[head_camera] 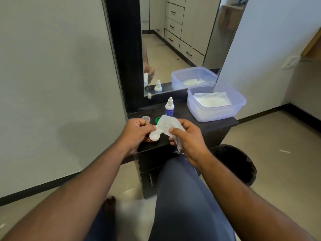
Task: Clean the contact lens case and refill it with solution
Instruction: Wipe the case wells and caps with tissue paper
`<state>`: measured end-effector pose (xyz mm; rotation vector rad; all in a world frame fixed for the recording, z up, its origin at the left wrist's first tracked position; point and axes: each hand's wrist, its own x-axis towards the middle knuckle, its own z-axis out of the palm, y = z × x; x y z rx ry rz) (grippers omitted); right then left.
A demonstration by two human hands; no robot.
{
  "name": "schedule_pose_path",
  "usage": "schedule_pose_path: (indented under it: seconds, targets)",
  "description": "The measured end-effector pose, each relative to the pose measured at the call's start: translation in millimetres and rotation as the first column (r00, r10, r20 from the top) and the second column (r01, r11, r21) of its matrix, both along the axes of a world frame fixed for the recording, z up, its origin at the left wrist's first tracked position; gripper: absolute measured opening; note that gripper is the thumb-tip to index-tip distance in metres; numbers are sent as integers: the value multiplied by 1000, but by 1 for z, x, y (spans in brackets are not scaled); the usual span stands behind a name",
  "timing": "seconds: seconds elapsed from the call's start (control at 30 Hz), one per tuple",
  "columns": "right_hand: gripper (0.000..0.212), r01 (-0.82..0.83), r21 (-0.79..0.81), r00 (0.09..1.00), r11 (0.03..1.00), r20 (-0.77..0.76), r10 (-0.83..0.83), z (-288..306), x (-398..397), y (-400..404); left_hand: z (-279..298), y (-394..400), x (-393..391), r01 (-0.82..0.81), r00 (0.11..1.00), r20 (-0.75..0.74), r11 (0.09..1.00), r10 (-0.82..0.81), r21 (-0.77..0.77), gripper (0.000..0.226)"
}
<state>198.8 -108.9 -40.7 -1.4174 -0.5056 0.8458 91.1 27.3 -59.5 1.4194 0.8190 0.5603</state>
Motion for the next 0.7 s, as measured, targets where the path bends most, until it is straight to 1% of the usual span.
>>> schedule_pose_path:
  seconds: [0.07, 0.2, 0.3, 0.4, 0.47, 0.53, 0.63, 0.67, 0.7]
  targets:
    - [20, 18, -8, 1000, 1000, -12, -18, -1, -4, 2, 3, -2, 2, 14, 1000, -4, 1000, -14, -23, 15]
    - [8, 68, -16, 982, 998, -173, -70, 3, 0, 7, 7, -3, 1, 26, 1000, 6, 998, -26, -53, 4]
    - [11, 86, -1, 953, 996, -292, -83, 3, 4, 10, 8, -2, 2, 35, 998, 50, 992, -29, -117, 7]
    - [23, 85, 61, 928, 994, -369, -57, 1, 6, 11, 11, 1, 3, 47, 997, 63, 981, -36, -187, 9]
    - [28, 103, 88, 922, 991, -382, -62, -4, 9, 11, 13, 3, 3, 71, 997, 51, 969, -61, -235, 12]
    - [28, 105, 90, 920, 990, -387, -62, -7, 13, 12, 15, 3, 3, 98, 995, 38, 963, -91, -252, 13]
    - [34, 67, 67, 893, 996, -449, -31, -4, 16, 16, 16, 3, 4, 107, 994, 36, 959, -101, -261, 19]
    - [28, 59, 38, 905, 998, -424, -37, -3, 16, 18, 16, 4, 4, 107, 994, 37, 958, -101, -266, 21]
    - [14, 53, 8, 928, 999, -369, -46, -2, 16, 20, 16, 4, 4, 109, 994, 38, 956, -103, -271, 22]
